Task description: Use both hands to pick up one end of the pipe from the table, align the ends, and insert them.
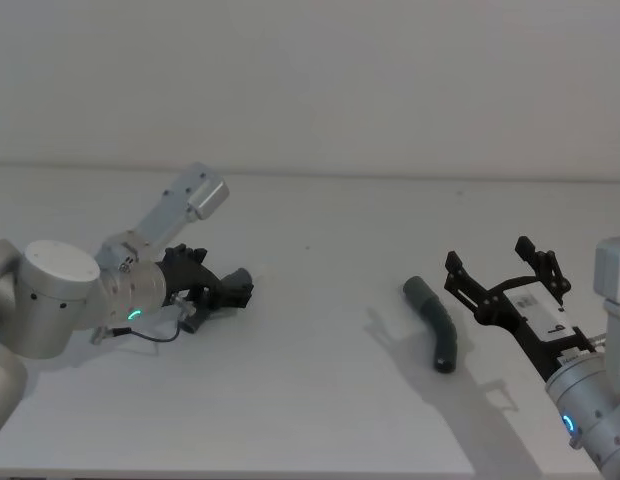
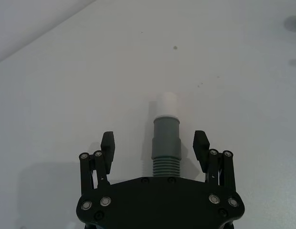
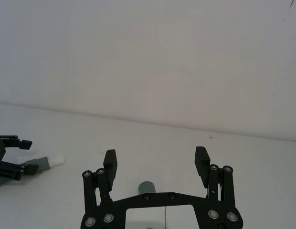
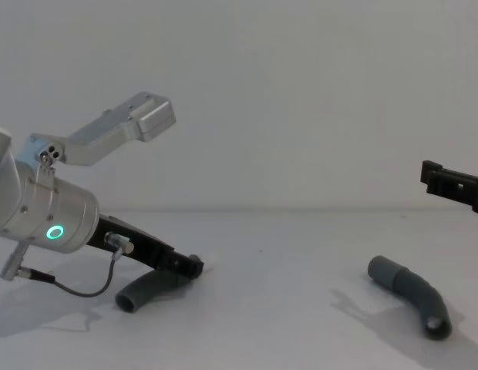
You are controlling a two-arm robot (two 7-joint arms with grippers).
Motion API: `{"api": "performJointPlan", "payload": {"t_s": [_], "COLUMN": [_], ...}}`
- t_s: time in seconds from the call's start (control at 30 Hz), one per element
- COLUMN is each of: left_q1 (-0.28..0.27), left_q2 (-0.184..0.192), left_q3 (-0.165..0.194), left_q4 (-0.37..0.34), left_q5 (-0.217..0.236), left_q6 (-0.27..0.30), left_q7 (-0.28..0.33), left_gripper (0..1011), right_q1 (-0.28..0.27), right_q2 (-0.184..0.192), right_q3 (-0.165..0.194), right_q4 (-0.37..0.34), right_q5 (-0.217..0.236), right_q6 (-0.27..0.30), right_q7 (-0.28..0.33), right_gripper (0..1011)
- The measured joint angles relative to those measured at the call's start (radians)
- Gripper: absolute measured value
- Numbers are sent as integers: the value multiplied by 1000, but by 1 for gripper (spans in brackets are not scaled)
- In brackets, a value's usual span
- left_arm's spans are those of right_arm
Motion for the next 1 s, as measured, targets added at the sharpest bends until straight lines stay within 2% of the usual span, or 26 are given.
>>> {"api": "performJointPlan", "payload": {"t_s": [0.87, 1.0], "left_q1": [-2, -1], "left_q2": [-31, -34], "left_q3": [-19, -23], "left_q4": [37, 39], "left_q5": [8, 8], "left_q6": [20, 23], "left_q7": [-6, -7], "left_gripper": [1002, 927], "right_q1": [0, 0], "right_q2": [0, 0], "right_q3": [0, 0], "right_q4": [0, 0], "right_q5": [0, 0], "right_q6": [0, 0], "right_q7": [0, 0], "right_gripper": [1001, 1001]}}
